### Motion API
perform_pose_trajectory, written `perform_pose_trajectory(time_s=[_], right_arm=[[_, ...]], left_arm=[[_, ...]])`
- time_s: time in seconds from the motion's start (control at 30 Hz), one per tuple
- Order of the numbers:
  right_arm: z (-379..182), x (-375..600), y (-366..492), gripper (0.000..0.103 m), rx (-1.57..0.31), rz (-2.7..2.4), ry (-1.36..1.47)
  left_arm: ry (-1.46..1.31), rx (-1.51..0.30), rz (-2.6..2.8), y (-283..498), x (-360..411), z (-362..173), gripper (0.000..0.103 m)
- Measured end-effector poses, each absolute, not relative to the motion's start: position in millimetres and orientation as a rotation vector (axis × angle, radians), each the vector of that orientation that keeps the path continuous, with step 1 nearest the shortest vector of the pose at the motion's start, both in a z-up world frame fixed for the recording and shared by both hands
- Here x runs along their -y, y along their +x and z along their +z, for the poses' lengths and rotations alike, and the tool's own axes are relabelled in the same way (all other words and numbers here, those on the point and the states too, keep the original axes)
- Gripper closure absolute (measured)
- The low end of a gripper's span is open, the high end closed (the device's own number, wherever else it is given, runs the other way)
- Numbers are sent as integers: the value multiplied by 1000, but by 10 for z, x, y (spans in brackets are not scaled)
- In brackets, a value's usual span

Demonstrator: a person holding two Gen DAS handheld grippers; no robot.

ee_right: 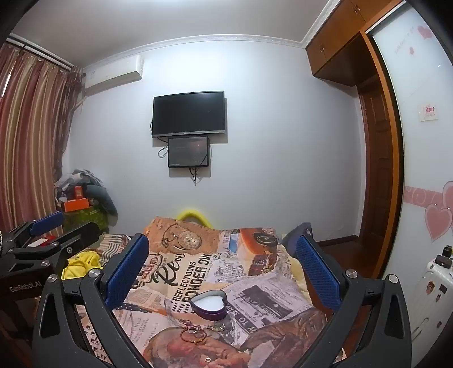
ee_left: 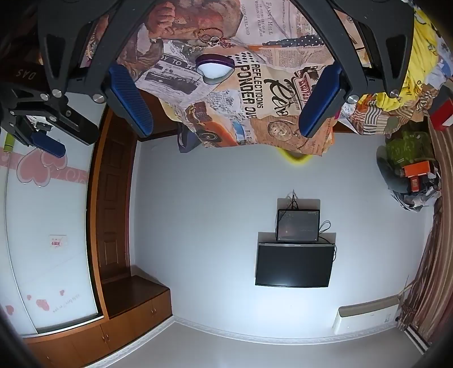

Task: Organize jewelry

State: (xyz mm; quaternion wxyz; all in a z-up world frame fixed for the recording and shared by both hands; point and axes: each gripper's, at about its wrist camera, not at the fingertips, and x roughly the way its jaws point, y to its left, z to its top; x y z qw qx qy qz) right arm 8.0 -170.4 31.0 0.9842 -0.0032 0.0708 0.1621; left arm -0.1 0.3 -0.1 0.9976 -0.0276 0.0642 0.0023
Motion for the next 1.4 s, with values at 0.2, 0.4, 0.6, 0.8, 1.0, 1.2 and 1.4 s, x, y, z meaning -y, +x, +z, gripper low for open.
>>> perform_pose_trajectory(time_s=[0.2,0.4,0.6,0.8,1.0,1.2,1.4], right_arm=[[313,1706,77,0,-138,329,-1],[322,1699,92,0,-145,330,-7],[310,1703,68,0,-147,331,-6],[315,1693,76,0,-147,332,-4],[312,1699,78,0,-147,333,-4],[310,1712,87,0,-150,333,-3],[316,1681,72,0,-149,334,-4]], left_arm=[[-58,-145,-3,3,-13,-22,0],[-58,-154,4,14,-21,-7,0],[-56,-156,10,62,-4,-50,0],[-56,-156,10,61,-11,-55,0],[-56,-157,10,63,-7,-75,0],[-56,-159,11,68,-6,-78,0],[-57,-164,13,80,10,-100,0]])
